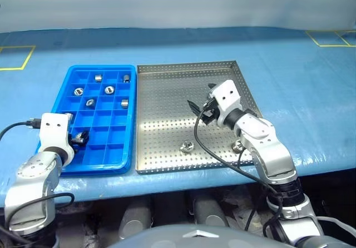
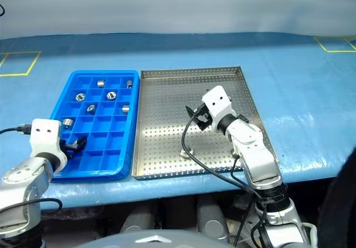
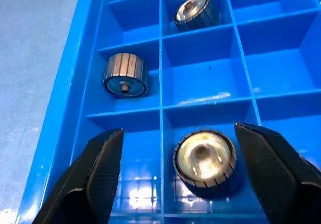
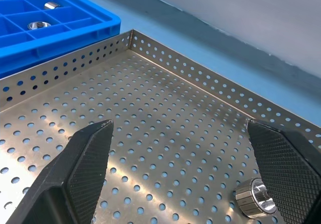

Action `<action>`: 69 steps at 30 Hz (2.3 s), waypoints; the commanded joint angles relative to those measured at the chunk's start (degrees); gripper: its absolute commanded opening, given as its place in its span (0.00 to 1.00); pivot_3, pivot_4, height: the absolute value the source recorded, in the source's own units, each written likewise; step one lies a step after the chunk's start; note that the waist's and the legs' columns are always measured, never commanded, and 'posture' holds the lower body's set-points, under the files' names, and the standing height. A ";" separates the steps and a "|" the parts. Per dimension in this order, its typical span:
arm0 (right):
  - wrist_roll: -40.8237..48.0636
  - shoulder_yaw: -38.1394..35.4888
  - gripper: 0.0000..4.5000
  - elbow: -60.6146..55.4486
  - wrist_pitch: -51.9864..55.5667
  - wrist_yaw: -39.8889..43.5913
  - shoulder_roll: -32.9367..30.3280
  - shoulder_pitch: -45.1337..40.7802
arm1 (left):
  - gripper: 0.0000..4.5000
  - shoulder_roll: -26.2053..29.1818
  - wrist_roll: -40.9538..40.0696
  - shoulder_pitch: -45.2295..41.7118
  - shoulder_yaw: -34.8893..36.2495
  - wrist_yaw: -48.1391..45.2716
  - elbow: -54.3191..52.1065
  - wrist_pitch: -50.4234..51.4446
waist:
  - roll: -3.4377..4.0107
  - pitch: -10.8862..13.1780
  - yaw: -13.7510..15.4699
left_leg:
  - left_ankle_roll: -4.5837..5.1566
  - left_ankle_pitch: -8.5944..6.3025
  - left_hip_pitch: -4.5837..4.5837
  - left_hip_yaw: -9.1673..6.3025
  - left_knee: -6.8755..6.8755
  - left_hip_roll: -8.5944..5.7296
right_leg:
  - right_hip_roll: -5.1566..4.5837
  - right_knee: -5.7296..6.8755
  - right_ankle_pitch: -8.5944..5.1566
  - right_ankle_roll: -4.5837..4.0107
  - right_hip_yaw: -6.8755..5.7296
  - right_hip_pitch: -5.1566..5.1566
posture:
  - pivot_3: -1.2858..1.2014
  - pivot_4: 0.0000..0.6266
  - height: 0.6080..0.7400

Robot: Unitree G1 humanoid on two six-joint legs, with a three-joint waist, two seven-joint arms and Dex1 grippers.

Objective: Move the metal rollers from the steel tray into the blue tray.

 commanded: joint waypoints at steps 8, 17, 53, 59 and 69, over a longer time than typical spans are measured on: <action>-0.68 -2.50 1.00 -4.04 0.53 -1.86 -0.95 0.90 | 0.81 1.37 -8.88 -9.52 -24.99 -8.76 -0.62 -1.39 | 0.01 -0.01 -1.65 | 0.03 -0.02 0.01 0.13 -0.01 0.01 | 0.13 0.01 0.07 0.13 0.18 -0.03 | 0.43 0.24 1.00; -1.67 -4.60 1.00 -6.90 2.86 -4.61 -1.65 3.29 | 0.81 6.06 -7.55 -12.21 -33.04 -13.25 9.81 -6.06 | 0.03 -0.01 -5.32 | 0.06 -0.03 0.00 0.22 -0.01 0.05 | 0.24 0.00 0.17 0.34 0.31 -0.09 | 0.40 0.24 1.00; -1.25 -4.95 1.00 -9.27 2.75 -6.21 -0.97 4.78 | 0.81 10.24 -0.52 -15.60 -47.35 -19.11 17.50 -12.45 | 0.05 -0.01 -11.00 | 0.13 -0.07 0.02 0.29 -0.01 0.03 | 0.23 -0.01 0.09 0.74 0.51 -0.09 | 0.39 0.24 1.00; -1.31 -5.21 1.00 -9.28 2.41 -6.30 -0.97 4.88 | 0.62 9.21 0.07 -15.85 -47.26 -18.99 18.53 -12.99 | 0.08 -0.03 -11.01 | 0.13 -0.06 0.07 0.30 -0.01 0.01 | 0.22 -0.01 0.10 0.77 0.52 -0.05 | 0.38 0.24 1.00; -0.96 -4.10 1.00 -9.17 1.89 -5.71 -0.49 4.97 | 0.44 1.85 -0.98 -12.83 -34.08 -8.69 13.84 -12.91 | 0.07 -0.03 -10.98 | 0.15 -0.06 0.08 0.34 0.04 0.00 | 0.21 -0.02 0.14 0.87 0.56 -0.03 | 0.39 0.24 1.00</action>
